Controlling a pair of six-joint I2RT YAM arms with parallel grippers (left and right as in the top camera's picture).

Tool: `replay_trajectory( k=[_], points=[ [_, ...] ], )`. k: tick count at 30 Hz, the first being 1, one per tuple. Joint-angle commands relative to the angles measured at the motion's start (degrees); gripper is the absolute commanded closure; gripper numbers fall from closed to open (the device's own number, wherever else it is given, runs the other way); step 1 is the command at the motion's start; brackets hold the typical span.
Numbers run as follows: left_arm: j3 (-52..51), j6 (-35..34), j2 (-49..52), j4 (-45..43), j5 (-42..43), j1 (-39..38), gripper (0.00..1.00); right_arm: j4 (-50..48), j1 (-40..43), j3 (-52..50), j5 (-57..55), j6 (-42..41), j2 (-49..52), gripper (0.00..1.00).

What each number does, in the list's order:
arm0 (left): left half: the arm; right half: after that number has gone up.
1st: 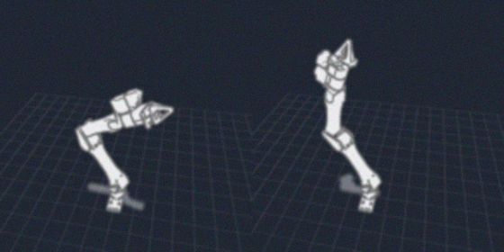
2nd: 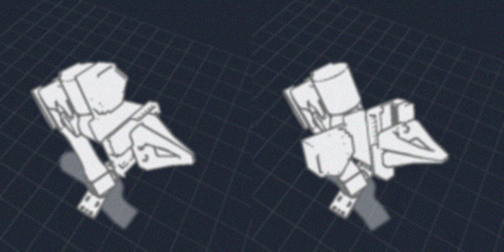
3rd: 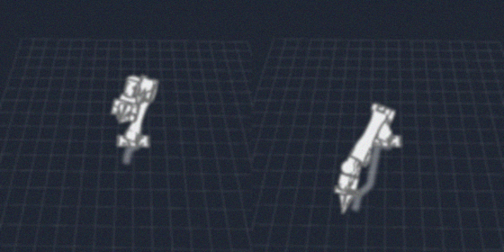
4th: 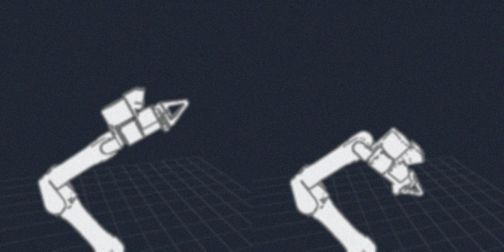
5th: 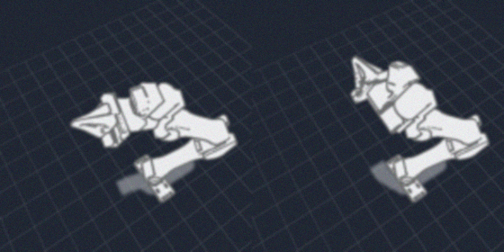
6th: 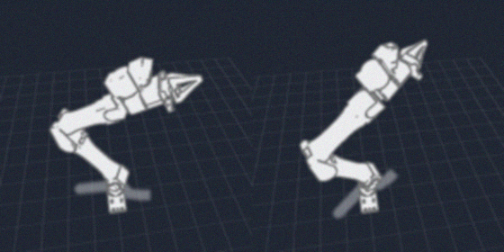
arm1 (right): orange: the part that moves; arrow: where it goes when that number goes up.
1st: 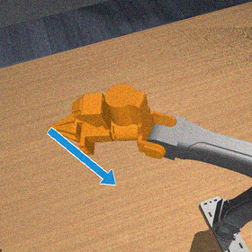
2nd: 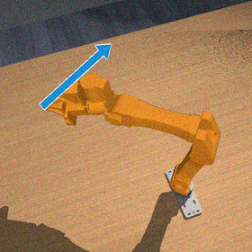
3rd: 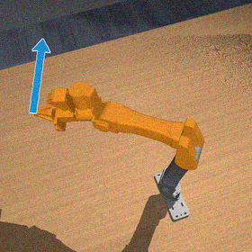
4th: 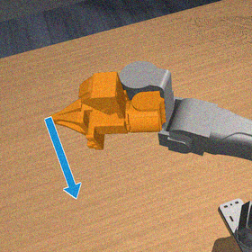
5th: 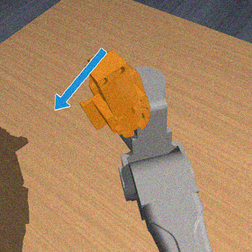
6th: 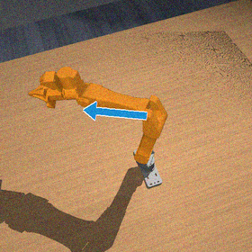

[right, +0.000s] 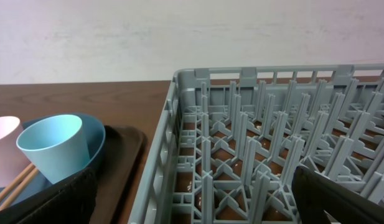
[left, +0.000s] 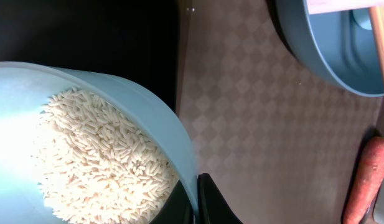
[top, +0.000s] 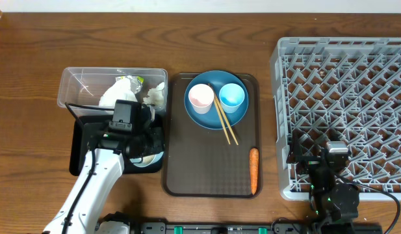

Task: Sort waste into correct bins and load items into the dishwasher rack
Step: 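Lift the bowl and carry it left over the black tray, then tilt the bowl with the left gripper to pour rice onto the black tray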

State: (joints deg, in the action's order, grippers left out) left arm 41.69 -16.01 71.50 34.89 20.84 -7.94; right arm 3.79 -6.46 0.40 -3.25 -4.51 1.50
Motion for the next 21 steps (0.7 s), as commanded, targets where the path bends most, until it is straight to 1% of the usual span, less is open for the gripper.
replay_trajectory(
  k=[1,7,12,14,17,21],
  points=[
    [0.0,1.0,-0.7,-1.2,1.0,0.7,0.94,0.2,-0.5,-0.1,-0.4,0.3,0.0,0.01],
    [2.1,1.0,-4.5,-0.9,1.0,4.5,0.94,0.2,-0.5,-0.1,-0.4,0.3,0.0,0.01],
    [2.2,1.0,-8.5,0.2,1.9,10.6,0.94,0.2,-0.5,-0.1,-0.4,0.3,0.0,0.01],
    [2.2,1.2,-9.0,0.5,4.1,13.4,0.94,0.2,-0.5,-0.1,-0.4,0.3,0.0,0.01],
    [2.1,4.7,-8.7,0.9,8.8,17.3,0.94,0.2,-0.5,-0.1,-0.4,0.3,0.0,0.01],
    [1.9,7.0,-7.6,1.0,14.3,22.6,0.93,0.2,-0.5,-0.1,-0.4,0.3,0.0,0.01]
  ],
)
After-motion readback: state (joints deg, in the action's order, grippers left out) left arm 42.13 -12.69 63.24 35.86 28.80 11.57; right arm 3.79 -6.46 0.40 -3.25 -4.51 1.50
